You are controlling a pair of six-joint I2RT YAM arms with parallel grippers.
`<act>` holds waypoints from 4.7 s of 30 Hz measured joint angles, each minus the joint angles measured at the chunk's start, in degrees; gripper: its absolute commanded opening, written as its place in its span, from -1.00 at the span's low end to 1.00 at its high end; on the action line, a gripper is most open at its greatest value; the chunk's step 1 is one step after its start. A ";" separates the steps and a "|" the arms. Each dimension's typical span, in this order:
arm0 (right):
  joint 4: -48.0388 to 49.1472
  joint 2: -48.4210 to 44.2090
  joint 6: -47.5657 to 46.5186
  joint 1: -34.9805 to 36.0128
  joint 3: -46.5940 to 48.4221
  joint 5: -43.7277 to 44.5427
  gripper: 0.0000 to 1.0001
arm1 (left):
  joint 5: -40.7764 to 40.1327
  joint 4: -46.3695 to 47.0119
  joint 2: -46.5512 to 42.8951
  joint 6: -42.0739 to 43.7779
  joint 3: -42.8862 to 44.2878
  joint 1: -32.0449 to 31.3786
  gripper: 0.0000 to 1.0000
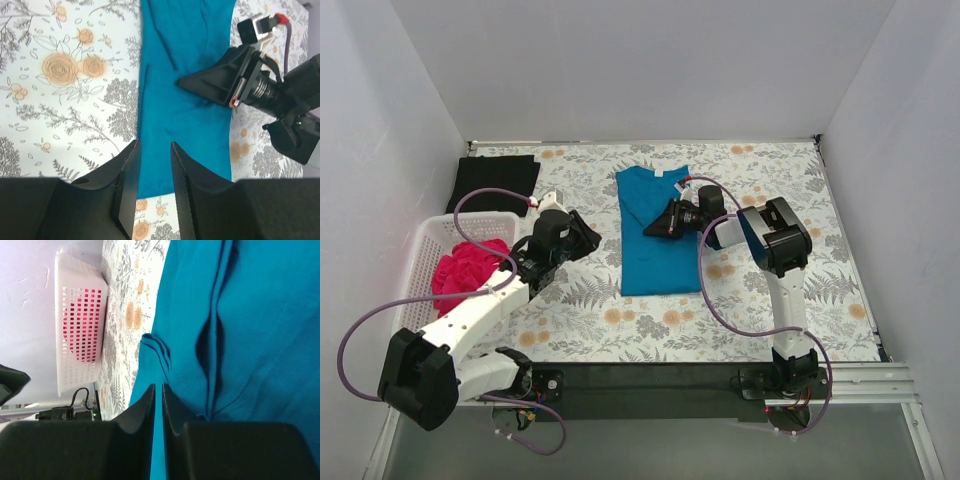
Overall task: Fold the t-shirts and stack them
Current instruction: Fold the tshirt
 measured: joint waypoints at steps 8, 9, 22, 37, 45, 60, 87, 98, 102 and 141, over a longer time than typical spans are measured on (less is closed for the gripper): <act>-2.69 -11.52 1.33 -0.55 -6.73 0.44 -0.70 | 7.30 -3.52 -2.75 -1.81 -3.26 -0.55 -0.29; -2.93 -14.75 1.40 -0.68 -8.50 0.13 -0.70 | 8.37 -3.85 -2.75 -2.27 -3.65 -0.98 -0.29; -5.90 -32.72 -0.59 -1.55 -36.13 -3.02 -0.82 | 11.54 -5.44 -1.90 -5.55 -4.90 -7.39 -0.28; -3.98 -23.30 -3.52 -5.16 -38.82 -4.28 -0.97 | 9.90 -7.85 -2.86 -6.80 -6.43 -7.39 -0.28; -4.76 -26.38 -4.68 -5.35 -39.87 -3.76 -0.92 | 9.84 -8.35 -2.12 -7.02 -6.29 -7.45 -0.07; -52.04 -55.52 -28.13 -5.42 -26.64 20.90 -0.22 | 6.01 -19.23 17.79 -6.47 8.31 -13.31 0.32; -69.64 -56.85 -32.24 5.09 -25.68 43.12 0.01 | -1.25 -29.79 34.82 -4.15 21.14 -17.42 -0.21; -70.51 -50.51 -28.79 12.37 -20.92 48.68 0.13 | -1.75 -30.58 35.39 -5.07 21.66 -18.25 -0.99; -70.60 -47.65 -27.78 13.94 -20.13 50.14 0.12 | -1.62 -30.49 35.39 -5.11 21.59 -18.25 -1.00; -81.77 -43.12 -25.31 20.72 -18.32 46.16 -0.97 | 6.12 -36.81 24.96 -8.70 14.14 -22.43 -1.00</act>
